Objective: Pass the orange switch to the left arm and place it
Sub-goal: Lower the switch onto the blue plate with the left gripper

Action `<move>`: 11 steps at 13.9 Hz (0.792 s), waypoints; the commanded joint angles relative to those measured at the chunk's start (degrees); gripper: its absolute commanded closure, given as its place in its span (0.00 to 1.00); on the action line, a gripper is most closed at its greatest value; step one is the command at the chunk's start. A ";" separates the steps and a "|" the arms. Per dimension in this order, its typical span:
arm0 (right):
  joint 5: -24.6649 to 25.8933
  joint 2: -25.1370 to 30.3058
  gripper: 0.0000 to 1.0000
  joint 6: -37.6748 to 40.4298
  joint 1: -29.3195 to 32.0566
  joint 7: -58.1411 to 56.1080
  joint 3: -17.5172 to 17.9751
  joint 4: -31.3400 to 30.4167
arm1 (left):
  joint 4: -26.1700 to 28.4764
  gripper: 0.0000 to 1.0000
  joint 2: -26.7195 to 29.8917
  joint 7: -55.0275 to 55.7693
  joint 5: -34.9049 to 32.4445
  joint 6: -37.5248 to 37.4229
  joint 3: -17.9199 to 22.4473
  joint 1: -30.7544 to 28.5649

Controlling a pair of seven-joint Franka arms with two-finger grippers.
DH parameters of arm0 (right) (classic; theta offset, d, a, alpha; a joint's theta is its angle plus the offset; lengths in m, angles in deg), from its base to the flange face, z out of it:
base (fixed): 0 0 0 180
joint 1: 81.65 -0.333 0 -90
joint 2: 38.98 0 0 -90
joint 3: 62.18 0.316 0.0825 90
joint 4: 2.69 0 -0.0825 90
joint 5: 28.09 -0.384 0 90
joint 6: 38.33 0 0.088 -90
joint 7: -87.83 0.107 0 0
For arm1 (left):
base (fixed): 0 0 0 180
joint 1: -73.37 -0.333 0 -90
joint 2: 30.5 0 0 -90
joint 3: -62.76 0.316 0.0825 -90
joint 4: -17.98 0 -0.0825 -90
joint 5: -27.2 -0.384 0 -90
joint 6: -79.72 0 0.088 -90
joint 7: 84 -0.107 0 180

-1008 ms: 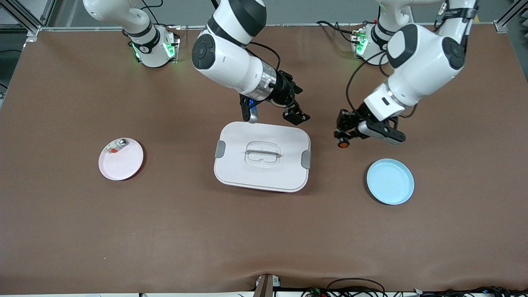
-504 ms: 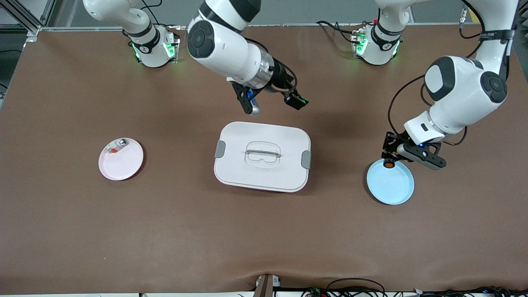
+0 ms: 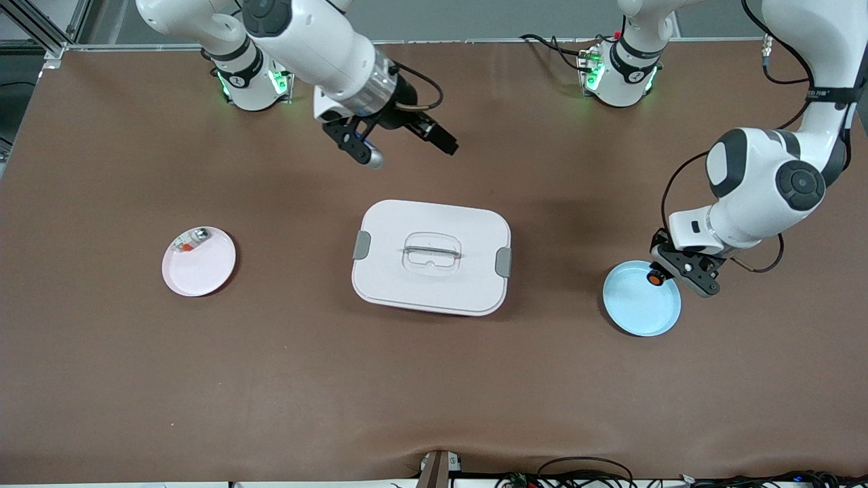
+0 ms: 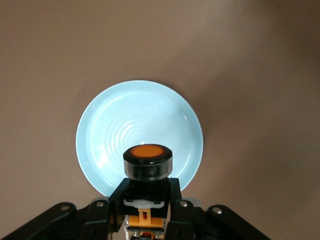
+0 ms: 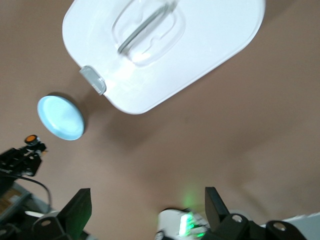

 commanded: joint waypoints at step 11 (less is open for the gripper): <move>16.46 10.06 0.00 24.13 30.35 -55.92 0.66 -4.53 | -5.82 0.95 -13.67 -24.21 -17.47 9.12 -0.60 -1.54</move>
